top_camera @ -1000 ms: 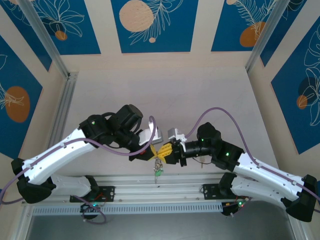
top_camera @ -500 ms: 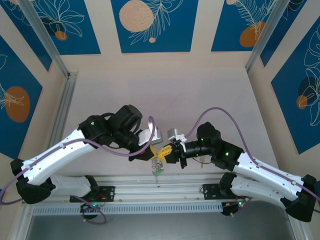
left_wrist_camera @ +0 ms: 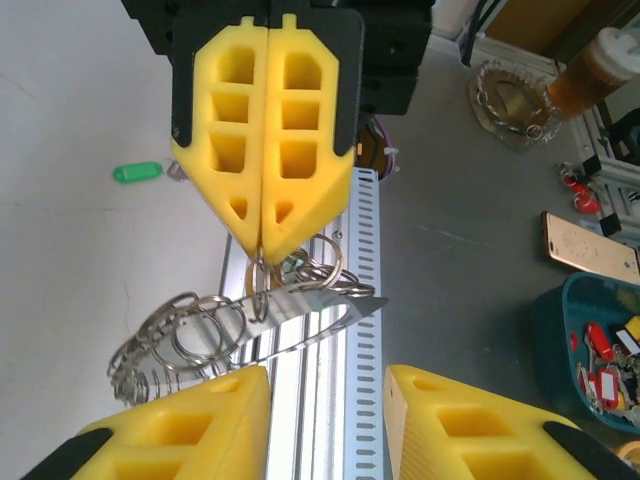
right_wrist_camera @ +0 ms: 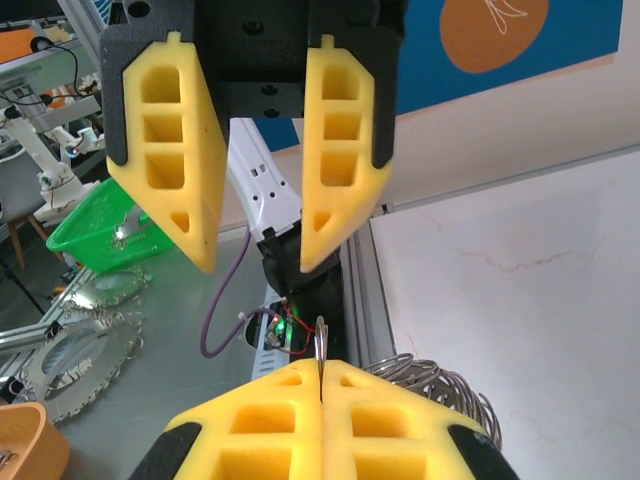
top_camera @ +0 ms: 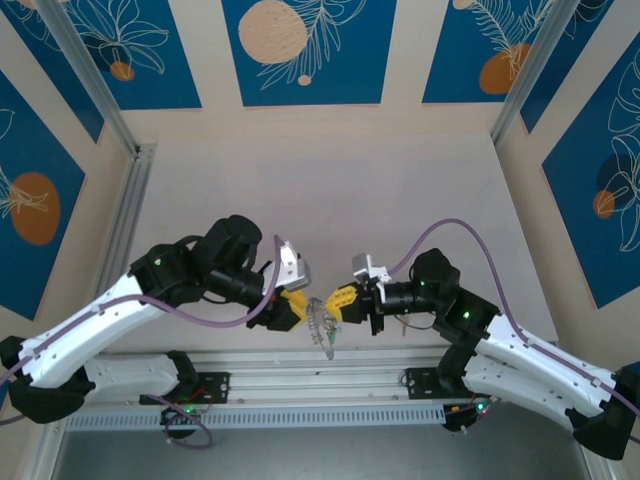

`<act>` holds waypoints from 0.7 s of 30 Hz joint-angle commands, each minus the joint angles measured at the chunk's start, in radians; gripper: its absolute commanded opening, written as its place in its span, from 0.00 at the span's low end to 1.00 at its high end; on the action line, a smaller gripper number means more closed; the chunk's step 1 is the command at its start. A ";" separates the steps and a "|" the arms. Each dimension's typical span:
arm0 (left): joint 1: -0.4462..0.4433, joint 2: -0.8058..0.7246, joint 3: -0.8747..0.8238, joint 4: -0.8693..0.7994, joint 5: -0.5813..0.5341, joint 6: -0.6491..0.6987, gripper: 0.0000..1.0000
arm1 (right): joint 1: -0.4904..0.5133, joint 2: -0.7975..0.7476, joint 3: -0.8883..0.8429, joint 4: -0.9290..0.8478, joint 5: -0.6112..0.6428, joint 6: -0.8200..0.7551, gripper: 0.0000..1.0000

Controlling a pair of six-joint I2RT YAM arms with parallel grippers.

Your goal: Put the keys on the keyring

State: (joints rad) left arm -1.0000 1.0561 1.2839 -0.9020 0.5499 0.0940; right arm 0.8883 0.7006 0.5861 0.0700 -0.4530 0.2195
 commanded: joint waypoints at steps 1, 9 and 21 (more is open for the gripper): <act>-0.008 -0.027 -0.047 0.069 0.015 -0.044 0.36 | -0.005 -0.021 -0.040 0.162 -0.035 0.062 0.00; -0.008 -0.068 -0.107 0.209 -0.007 -0.075 0.35 | -0.005 -0.048 -0.108 0.404 -0.037 0.156 0.00; -0.008 -0.108 -0.160 0.358 -0.031 -0.094 0.29 | 0.002 -0.043 -0.132 0.494 -0.007 0.227 0.00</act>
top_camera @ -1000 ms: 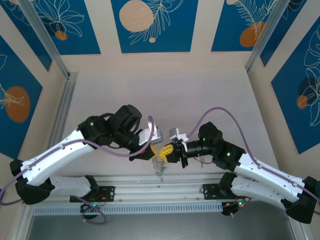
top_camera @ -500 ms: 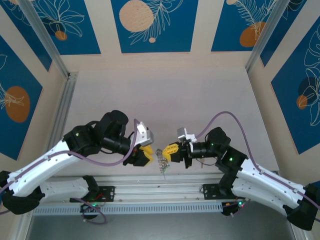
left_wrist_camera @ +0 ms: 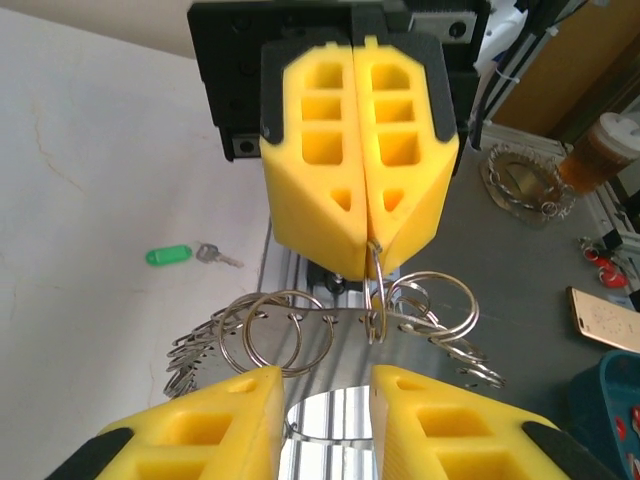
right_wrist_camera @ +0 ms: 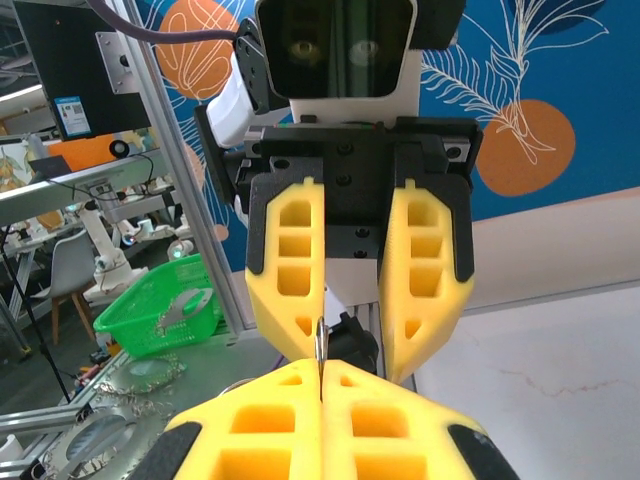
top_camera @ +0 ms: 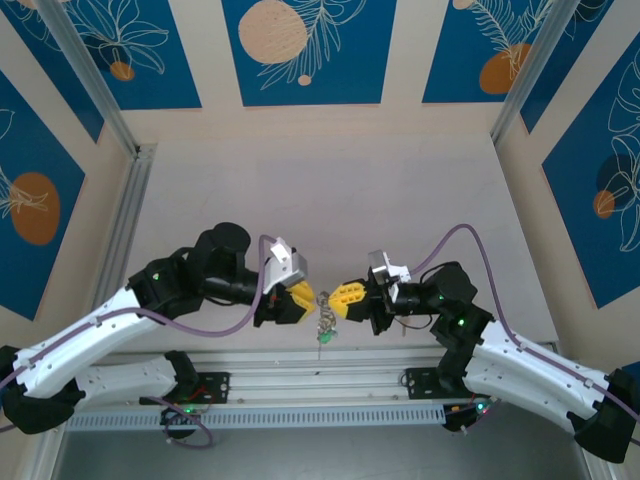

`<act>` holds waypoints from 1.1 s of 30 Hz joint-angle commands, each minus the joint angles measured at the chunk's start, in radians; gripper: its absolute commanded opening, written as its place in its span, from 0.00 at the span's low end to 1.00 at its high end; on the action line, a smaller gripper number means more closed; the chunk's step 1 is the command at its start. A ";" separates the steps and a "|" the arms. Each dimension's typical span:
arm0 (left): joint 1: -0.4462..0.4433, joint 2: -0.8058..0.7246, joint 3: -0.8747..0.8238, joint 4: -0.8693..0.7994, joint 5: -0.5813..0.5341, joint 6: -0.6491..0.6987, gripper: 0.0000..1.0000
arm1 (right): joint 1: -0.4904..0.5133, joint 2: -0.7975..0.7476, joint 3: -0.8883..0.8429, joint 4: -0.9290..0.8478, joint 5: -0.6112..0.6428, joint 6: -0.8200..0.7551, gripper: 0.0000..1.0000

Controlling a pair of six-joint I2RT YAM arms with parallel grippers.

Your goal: Put the keys on the keyring

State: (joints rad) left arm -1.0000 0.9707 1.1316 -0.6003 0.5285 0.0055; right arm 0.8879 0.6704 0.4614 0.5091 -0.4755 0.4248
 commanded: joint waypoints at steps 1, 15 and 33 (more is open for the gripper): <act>-0.008 -0.024 -0.005 0.056 -0.010 -0.005 0.29 | 0.003 -0.012 -0.006 0.053 0.013 0.021 0.00; -0.009 0.003 0.007 0.097 0.033 -0.007 0.25 | 0.006 0.002 0.004 0.046 0.021 0.018 0.00; -0.011 0.001 0.046 0.068 0.017 -0.024 0.38 | 0.006 -0.017 0.005 0.006 0.047 -0.006 0.00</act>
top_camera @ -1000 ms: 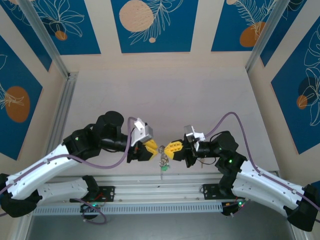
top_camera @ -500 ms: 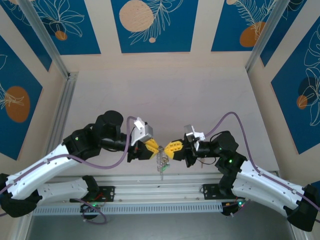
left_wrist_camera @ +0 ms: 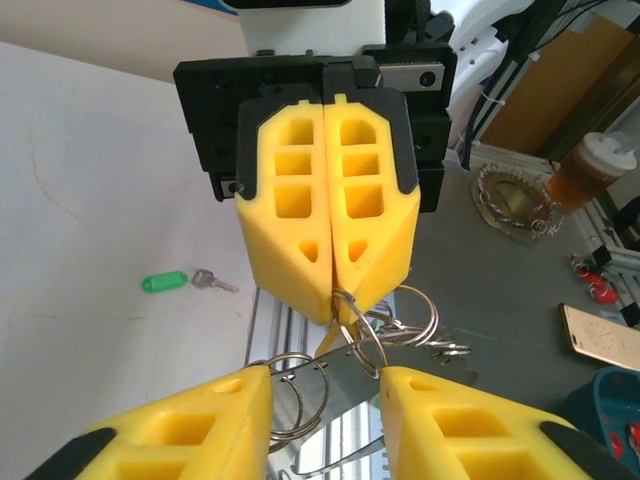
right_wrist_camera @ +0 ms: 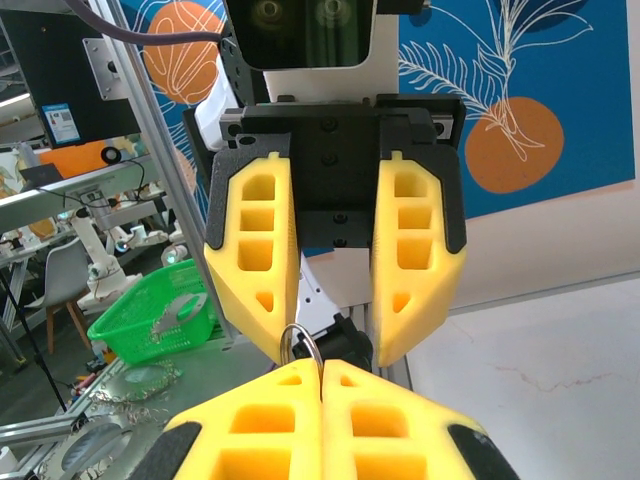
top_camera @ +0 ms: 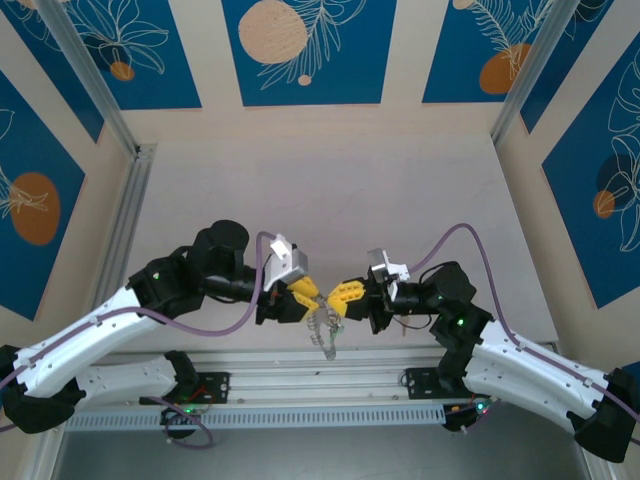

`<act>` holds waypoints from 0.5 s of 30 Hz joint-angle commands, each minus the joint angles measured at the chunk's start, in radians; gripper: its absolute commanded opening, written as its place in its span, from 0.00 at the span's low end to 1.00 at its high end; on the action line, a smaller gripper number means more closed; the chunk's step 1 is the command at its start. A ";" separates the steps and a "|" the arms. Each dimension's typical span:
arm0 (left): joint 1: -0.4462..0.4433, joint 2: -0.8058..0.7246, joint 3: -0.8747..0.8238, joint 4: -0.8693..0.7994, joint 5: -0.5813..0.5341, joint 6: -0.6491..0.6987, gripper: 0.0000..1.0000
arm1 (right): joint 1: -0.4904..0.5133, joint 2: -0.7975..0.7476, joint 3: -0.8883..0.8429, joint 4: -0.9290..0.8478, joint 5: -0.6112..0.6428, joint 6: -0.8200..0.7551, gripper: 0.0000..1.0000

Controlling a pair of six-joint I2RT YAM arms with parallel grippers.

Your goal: Put the keys on the keyring

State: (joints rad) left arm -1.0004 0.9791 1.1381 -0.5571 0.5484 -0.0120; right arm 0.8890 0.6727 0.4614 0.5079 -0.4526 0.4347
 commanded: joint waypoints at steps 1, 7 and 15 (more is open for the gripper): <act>-0.010 -0.007 0.041 0.024 -0.008 -0.008 0.42 | 0.004 -0.022 0.005 0.006 0.026 -0.016 0.00; -0.011 -0.011 0.040 0.028 -0.045 -0.022 0.65 | 0.005 -0.031 0.004 -0.001 0.045 -0.020 0.00; -0.016 -0.007 0.040 0.043 -0.088 -0.017 0.56 | 0.007 -0.035 0.002 0.000 0.045 -0.018 0.00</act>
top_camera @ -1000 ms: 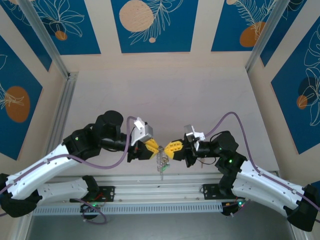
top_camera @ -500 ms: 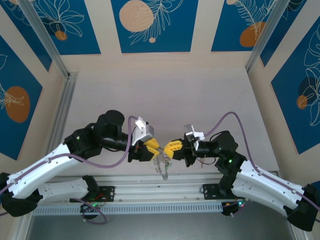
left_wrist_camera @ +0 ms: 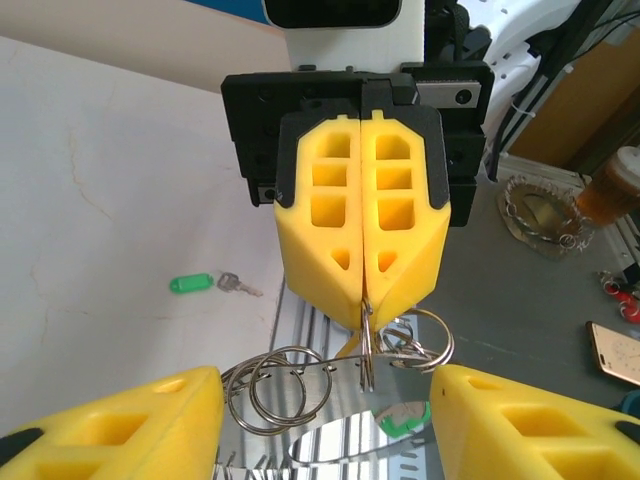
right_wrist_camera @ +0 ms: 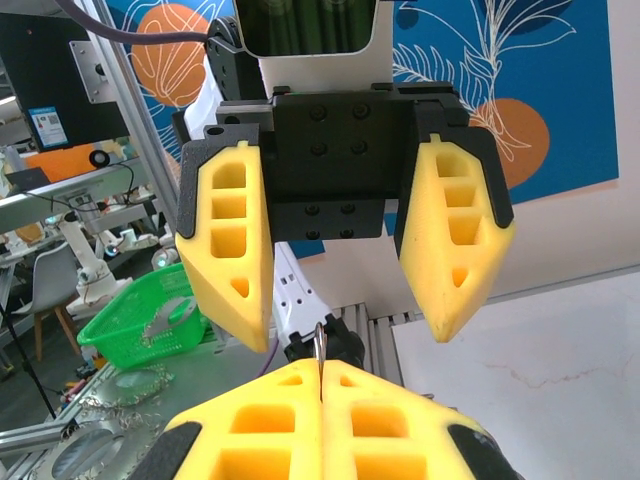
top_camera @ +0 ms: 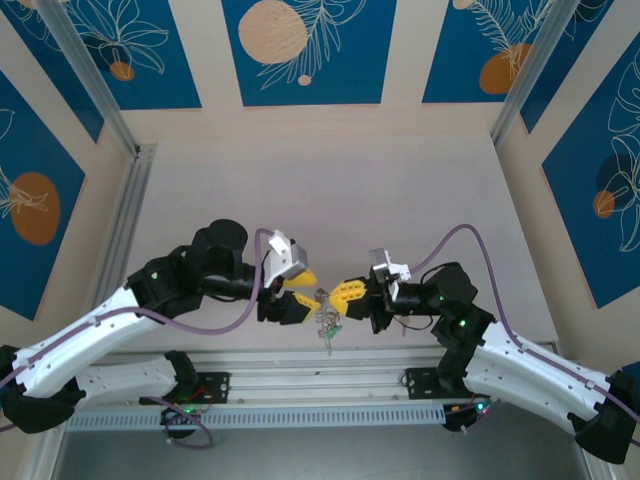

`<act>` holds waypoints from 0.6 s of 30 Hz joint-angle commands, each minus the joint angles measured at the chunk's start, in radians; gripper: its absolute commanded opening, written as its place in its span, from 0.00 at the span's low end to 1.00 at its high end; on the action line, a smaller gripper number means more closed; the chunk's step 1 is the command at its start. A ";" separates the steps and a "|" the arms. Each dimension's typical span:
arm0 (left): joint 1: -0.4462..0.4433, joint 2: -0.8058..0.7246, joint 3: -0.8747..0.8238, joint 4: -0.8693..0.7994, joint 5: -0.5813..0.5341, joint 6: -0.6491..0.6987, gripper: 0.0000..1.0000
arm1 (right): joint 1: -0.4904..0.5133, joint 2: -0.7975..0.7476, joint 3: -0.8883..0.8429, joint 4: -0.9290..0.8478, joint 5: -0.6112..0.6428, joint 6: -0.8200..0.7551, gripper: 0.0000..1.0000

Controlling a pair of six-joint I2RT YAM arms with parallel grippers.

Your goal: Put the keys on the keyring

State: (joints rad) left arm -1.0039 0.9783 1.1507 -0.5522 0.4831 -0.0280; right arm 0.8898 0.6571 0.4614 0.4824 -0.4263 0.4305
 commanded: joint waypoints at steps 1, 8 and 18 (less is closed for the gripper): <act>-0.012 -0.006 0.026 0.043 -0.028 0.000 0.55 | 0.006 -0.020 0.000 0.025 0.020 -0.014 0.00; -0.023 0.016 0.022 0.056 -0.052 0.011 0.51 | 0.005 -0.026 -0.004 0.023 0.030 -0.013 0.00; -0.033 0.023 0.020 0.050 -0.060 0.018 0.38 | 0.006 -0.036 -0.012 0.025 0.045 -0.012 0.00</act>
State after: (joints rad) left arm -1.0222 1.0035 1.1511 -0.5148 0.4282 -0.0181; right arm 0.8898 0.6487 0.4614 0.4782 -0.4065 0.4305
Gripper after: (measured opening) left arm 0.392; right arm 0.048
